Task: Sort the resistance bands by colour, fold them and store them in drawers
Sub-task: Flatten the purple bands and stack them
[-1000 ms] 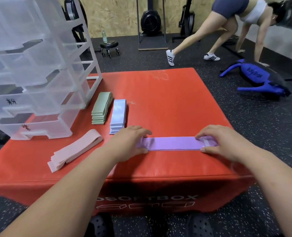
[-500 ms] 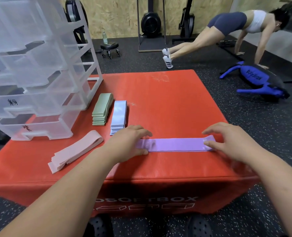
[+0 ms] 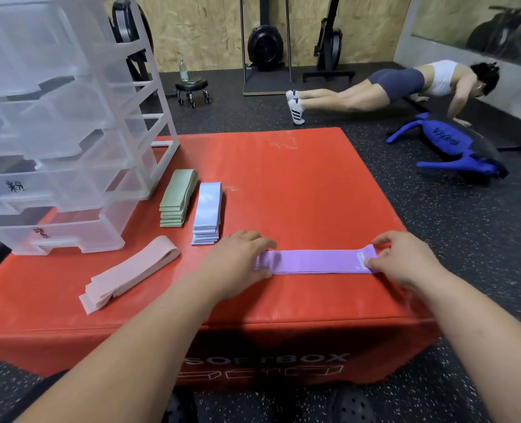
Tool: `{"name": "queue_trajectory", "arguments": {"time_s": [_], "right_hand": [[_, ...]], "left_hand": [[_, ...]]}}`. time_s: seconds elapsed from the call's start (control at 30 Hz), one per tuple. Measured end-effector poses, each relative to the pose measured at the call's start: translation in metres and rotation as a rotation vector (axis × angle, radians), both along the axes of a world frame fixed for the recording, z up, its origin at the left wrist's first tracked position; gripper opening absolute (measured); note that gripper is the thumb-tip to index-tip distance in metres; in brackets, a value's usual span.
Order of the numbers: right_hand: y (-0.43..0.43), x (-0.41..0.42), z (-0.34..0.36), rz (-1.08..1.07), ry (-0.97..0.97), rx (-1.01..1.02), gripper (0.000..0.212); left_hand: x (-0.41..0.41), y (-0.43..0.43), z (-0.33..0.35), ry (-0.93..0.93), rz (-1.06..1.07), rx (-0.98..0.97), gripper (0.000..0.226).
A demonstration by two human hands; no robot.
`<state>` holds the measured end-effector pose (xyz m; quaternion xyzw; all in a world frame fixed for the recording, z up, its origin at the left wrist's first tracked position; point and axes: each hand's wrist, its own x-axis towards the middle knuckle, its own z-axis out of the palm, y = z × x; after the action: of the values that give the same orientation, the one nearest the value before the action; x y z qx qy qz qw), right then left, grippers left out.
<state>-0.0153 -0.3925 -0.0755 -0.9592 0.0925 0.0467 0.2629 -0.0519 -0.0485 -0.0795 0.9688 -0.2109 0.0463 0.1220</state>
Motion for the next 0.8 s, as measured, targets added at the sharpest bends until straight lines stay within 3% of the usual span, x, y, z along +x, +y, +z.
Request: {"name": "queue_trajectory", "arguments": {"time_s": [0.23,0.47,0.6,0.8], "right_hand": [[0.002,-0.001,0.006,-0.054,0.027,0.053,0.036],[0.009,-0.003,0.009,-0.073,0.035,0.111,0.036],[0.004,-0.001,0.010,-0.116,0.036,0.292,0.042],[0.000,-0.010,0.028,-0.127,0.124,0.757,0.044]], "left_hand": [[0.002,0.001,0.002,0.034,-0.012,-0.004,0.051],[0.000,0.000,0.006,0.052,-0.040,0.007,0.032],[-0.001,-0.002,0.007,0.061,-0.024,0.010,0.029],[-0.001,-0.005,0.005,0.131,0.056,-0.098,0.039]]}}
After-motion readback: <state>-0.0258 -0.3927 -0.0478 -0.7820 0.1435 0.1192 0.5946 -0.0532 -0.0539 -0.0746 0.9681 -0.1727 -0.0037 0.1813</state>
